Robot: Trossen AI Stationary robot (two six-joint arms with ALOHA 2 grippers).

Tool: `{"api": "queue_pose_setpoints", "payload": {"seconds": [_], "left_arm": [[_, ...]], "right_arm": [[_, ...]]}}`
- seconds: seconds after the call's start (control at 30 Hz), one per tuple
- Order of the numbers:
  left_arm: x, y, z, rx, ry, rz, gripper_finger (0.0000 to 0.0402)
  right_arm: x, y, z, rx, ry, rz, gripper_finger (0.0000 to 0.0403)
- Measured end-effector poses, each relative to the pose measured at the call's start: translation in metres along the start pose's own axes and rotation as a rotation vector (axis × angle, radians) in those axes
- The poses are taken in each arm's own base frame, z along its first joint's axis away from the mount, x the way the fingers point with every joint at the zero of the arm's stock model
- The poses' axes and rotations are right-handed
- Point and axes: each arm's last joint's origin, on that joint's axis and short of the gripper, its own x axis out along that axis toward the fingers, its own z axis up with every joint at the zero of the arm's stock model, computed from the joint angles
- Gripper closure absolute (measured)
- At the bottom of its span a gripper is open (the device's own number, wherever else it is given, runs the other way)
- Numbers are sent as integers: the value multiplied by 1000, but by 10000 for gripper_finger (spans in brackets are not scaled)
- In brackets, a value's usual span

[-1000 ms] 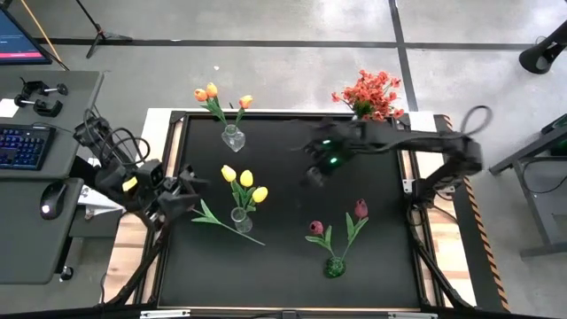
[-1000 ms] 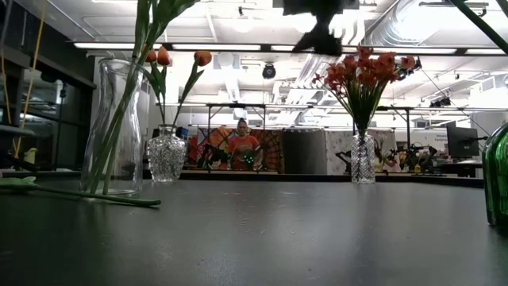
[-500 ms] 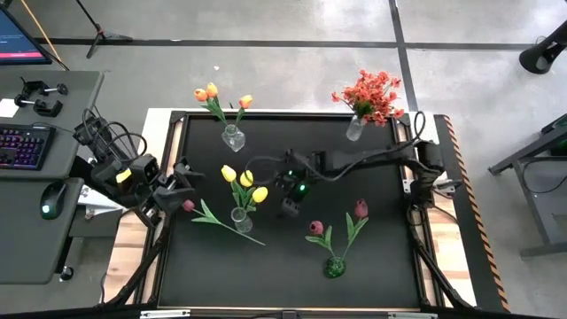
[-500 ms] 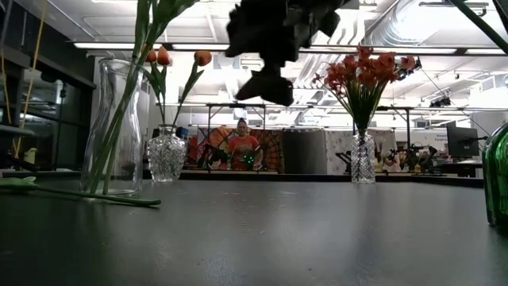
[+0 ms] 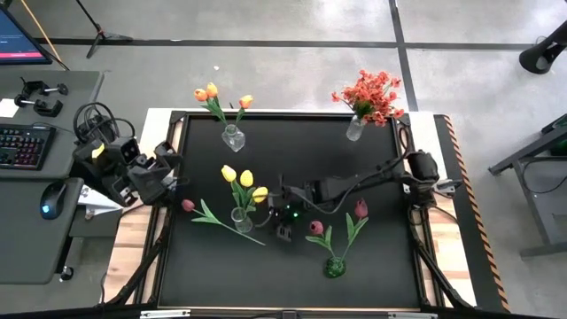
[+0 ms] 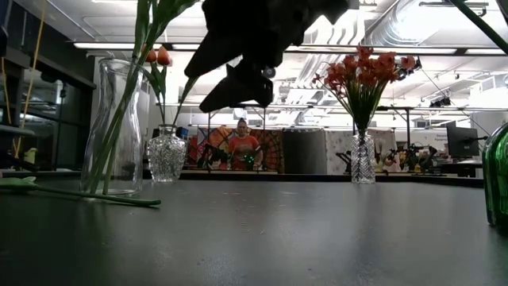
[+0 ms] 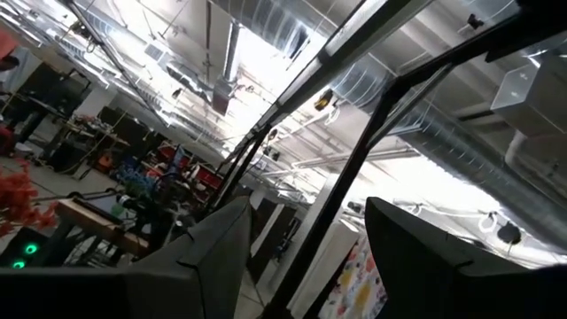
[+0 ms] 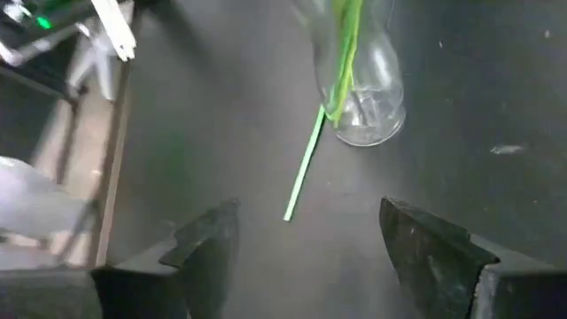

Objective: Sort flowers into vase by color
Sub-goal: Put the dark red flower into the green vase

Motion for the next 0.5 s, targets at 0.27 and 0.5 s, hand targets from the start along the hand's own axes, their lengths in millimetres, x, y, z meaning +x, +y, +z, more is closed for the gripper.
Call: {"api": "queue_pose_setpoints", "payload": {"seconds": [0.27,0.5], "left_arm": [[0,1,1,-1,-2,10,193],[0,1,2,-8,-12,12,193]], "right_arm": [[22,13,-14,-121,22,9,144],[37,10,-18,-187,2,21,144]]}}
